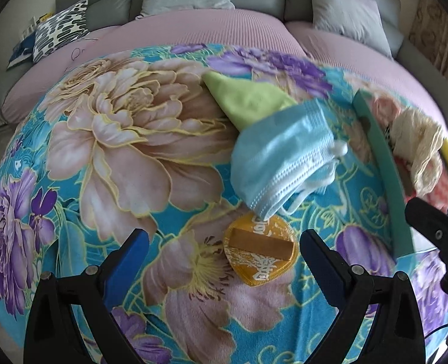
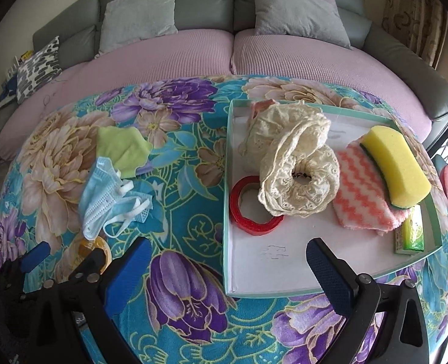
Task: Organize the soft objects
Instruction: 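Grasp the orange round tape with the left gripper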
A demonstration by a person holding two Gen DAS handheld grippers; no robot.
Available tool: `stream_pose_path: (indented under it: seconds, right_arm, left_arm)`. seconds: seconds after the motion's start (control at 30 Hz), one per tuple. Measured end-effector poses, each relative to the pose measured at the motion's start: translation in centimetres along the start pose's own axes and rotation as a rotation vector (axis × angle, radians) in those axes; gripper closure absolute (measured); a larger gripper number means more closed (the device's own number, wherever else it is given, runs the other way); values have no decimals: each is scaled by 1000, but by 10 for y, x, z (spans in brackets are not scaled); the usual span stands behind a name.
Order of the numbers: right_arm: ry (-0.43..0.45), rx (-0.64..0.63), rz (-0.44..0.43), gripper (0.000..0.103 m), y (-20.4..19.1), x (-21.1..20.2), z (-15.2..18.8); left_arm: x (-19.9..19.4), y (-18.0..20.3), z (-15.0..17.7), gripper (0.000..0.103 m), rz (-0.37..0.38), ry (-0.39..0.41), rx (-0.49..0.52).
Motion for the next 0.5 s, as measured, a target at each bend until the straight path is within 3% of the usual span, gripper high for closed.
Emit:
stream_pose_path:
  seconds: [0.1, 0.43, 0.5]
  right_arm:
    - [-4, 4, 6, 0, 2, 2, -1]
    - [-12, 8, 16, 0, 4, 6, -2]
    - [-11, 6, 16, 0, 4, 5, -2]
  left_arm:
    - [3, 2, 1, 5, -5, -8, 20]
    - [4, 24, 3, 54, 101, -20, 86]
    - [4, 26, 3, 54, 96, -16, 96]
Point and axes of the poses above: each gripper's, at about its wrist camera, not at the fingertips, and x roughly the way its jaws point, y to its right, z to its underside, the point moved 6 cm from there along x, roughly the way its jaws point, and after that the axes turned 2 degrees about -y, right-handed, at the moved point
